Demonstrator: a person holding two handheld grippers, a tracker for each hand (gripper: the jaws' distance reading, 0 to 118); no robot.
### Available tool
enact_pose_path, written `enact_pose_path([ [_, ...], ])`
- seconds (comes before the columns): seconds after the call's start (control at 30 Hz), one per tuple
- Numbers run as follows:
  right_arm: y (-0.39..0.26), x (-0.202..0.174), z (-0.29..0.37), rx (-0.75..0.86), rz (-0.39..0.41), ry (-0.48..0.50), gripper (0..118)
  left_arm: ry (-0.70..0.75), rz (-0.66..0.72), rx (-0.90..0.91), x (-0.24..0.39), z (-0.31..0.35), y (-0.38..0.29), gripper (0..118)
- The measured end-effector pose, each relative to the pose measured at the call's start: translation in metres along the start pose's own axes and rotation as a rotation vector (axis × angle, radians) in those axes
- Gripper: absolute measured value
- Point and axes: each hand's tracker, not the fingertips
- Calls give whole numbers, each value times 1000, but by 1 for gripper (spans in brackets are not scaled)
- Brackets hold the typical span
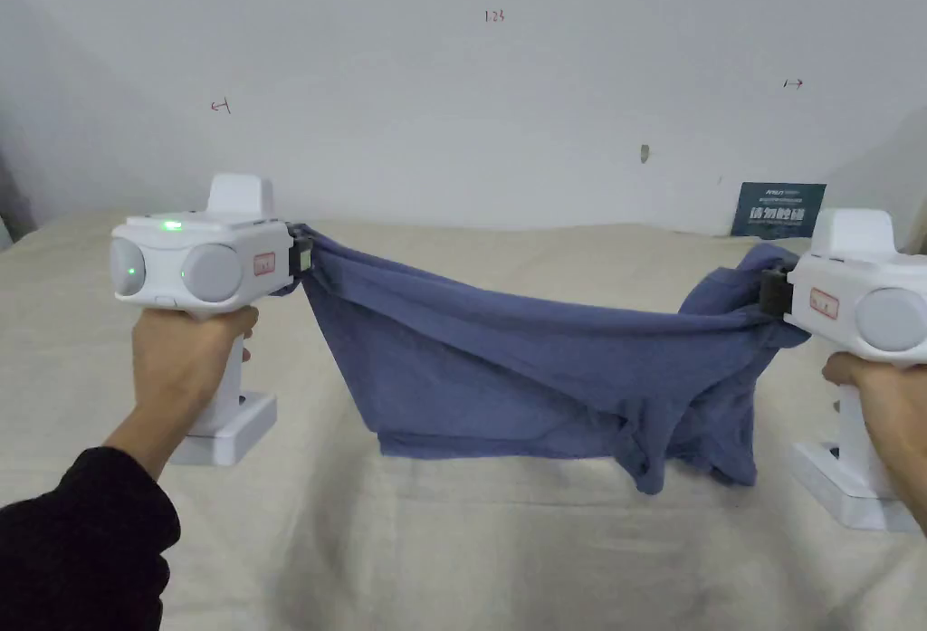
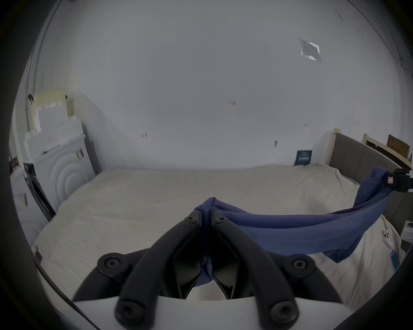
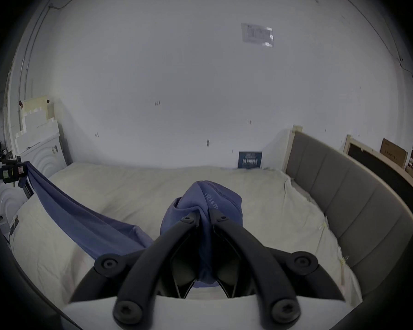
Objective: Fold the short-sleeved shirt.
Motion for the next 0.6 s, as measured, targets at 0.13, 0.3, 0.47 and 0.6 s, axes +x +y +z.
enact_pose_path([
  [0.13, -55, -1, 10, -52, -12, 6, 5, -16, 3, -76, -2, 7, -59, 4],
  [0.3, -125, -2, 43, -129, -31, 16, 5, -24, 69, -192, -11, 31, -137, 4],
  [0.47, -192, -2, 86, -198, -56, 30, 5, -16, 131, -291, -20, 73, -211, 4],
  [0.6, -239, -4, 121, -259, -98, 35, 5, -2, 186, -365, -33, 106, -271, 4],
])
